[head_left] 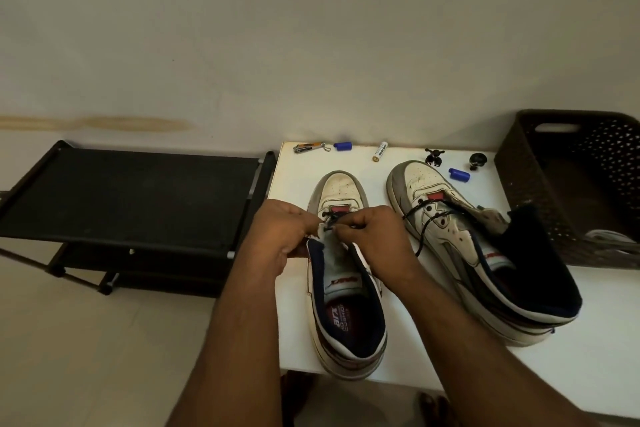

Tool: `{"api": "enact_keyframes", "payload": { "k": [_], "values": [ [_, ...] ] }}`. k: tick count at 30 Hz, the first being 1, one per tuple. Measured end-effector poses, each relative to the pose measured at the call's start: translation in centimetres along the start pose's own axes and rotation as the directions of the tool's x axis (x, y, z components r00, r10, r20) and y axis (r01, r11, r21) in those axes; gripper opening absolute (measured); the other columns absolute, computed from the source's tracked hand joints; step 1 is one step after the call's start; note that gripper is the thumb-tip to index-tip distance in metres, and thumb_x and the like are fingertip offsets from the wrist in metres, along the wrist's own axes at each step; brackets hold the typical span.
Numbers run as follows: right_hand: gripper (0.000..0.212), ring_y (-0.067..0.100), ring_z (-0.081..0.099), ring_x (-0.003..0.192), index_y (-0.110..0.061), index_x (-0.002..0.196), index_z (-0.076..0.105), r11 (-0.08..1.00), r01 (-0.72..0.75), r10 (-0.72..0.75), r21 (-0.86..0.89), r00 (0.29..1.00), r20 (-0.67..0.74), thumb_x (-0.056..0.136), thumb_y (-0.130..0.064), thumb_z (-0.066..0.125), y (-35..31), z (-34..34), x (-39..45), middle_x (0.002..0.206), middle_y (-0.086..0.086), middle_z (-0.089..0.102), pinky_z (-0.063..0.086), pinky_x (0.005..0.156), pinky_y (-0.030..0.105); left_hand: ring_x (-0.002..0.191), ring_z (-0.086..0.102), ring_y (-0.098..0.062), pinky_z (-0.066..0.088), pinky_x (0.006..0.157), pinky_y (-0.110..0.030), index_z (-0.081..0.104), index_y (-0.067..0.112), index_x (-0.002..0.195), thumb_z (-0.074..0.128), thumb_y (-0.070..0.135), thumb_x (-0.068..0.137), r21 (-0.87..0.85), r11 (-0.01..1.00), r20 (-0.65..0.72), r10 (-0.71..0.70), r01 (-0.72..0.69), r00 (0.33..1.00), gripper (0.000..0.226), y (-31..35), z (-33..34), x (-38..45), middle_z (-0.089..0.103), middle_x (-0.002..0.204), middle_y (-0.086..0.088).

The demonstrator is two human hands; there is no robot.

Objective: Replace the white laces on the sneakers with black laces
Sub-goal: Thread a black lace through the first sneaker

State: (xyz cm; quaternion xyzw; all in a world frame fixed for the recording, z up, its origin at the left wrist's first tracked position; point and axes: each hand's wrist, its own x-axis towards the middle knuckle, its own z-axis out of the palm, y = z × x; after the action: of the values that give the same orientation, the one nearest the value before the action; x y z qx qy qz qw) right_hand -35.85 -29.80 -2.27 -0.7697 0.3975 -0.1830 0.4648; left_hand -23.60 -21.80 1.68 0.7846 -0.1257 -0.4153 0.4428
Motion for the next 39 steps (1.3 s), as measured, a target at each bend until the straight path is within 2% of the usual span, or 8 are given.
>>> {"api": "enact_keyframes", "payload": {
  "k": [12,17,21,28,30,32,35,39],
  "values": [
    [0.013,0.009,0.066,0.083,-0.022,0.093,0.078,0.999,-0.028,0.029,-0.024,0.999,0.022,0.085,-0.026,0.069,0.4,1.1,-0.1,0.086,-0.005,0.074,0.054,0.080,0.032,0.054,0.062,-0.015,0.051,0.046,-0.023,0.066,-0.002,0.095,0.066,0.011,0.090,-0.073,0.997,0.059,-0.028,0.033,0.998,0.014,-1.1,0.2,0.2,0.066,0.077,-0.010],
    [0.017,0.009,0.066,0.088,-0.023,0.098,0.077,0.995,-0.024,0.034,-0.098,0.994,0.104,0.084,-0.029,0.070,0.1,0.0,0.1,0.093,-0.004,0.074,0.051,0.081,0.028,0.065,0.056,-0.015,0.051,0.054,-0.026,0.063,0.006,0.084,0.058,0.011,0.095,-0.190,0.982,-0.164,-0.031,0.000,0.986,0.013,-1.2,0.7,0.0,0.061,0.084,-0.011],
    [0.024,0.011,0.064,0.092,-0.027,0.102,0.075,0.982,-0.035,0.060,-0.186,0.990,0.130,0.081,-0.038,0.072,-0.1,-0.7,0.2,0.099,-0.004,0.073,0.053,0.083,0.034,0.068,0.057,-0.014,0.058,0.061,-0.024,0.058,0.008,0.091,0.051,0.019,0.098,-0.753,0.657,-0.092,-0.051,-0.036,0.994,0.015,0.6,-1.6,-2.5,0.056,0.077,-0.006],
    [0.027,0.013,0.062,0.096,-0.034,0.105,0.073,0.932,0.028,0.039,-0.360,0.984,0.176,0.083,-0.049,0.066,-0.2,-1.0,0.6,0.102,-0.007,0.072,0.049,0.090,0.042,0.055,0.050,-0.005,0.041,0.052,-0.018,0.055,0.021,0.086,0.050,0.022,0.098,-0.848,0.486,-0.239,0.009,-0.213,0.971,0.013,2.6,-3.8,-5.1,0.055,0.065,0.005],
    [0.030,0.016,0.059,0.102,-0.037,0.107,0.071,0.885,0.060,0.010,-0.461,0.989,0.148,0.084,-0.053,0.062,-0.2,-1.1,0.7,0.103,-0.008,0.071,0.043,0.098,0.044,0.055,0.047,-0.005,0.037,0.050,-0.019,0.056,0.022,0.092,0.048,0.023,0.100,-0.735,0.613,-0.362,0.005,-0.288,0.932,0.011,2.4,-4.6,-5.2,0.052,0.067,0.005],
    [0.030,0.016,0.053,0.109,-0.039,0.109,0.070,0.833,0.081,-0.013,-0.547,0.992,0.127,0.086,-0.054,0.059,-0.4,-1.1,0.7,0.105,-0.008,0.069,0.031,0.105,0.042,0.062,0.048,-0.006,0.037,0.056,-0.023,0.059,0.020,0.098,0.051,0.029,0.099,-0.144,0.962,-0.508,0.128,-0.230,0.852,0.012,1.7,-4.6,-4.9,0.056,0.075,0.003],
    [0.027,0.017,0.047,0.116,-0.037,0.108,0.070,0.814,0.088,-0.017,-0.575,0.992,0.128,0.088,-0.051,0.058,-0.7,-1.1,0.6,0.107,-0.007,0.067,0.020,0.106,0.044,0.076,0.054,-0.012,0.040,0.071,-0.030,0.064,0.015,0.101,0.054,0.035,0.097,0.589,0.807,-0.280,0.249,-0.039,0.927,0.024,1.2,-2.9,-4.1,0.062,0.091,-0.002],
    [0.025,0.018,0.047,0.117,-0.036,0.104,0.070,0.815,0.088,-0.018,-0.572,0.992,0.126,0.088,-0.051,0.058,-0.8,-1.2,0.5,0.105,-0.006,0.066,0.018,0.108,0.049,0.088,0.058,-0.018,0.048,0.086,-0.035,0.066,0.012,0.105,0.055,0.042,0.095,0.697,0.717,-0.105,0.101,0.001,0.989,0.033,-0.2,0.1,-1.3,0.062,0.096,-0.001]
  ]
}}
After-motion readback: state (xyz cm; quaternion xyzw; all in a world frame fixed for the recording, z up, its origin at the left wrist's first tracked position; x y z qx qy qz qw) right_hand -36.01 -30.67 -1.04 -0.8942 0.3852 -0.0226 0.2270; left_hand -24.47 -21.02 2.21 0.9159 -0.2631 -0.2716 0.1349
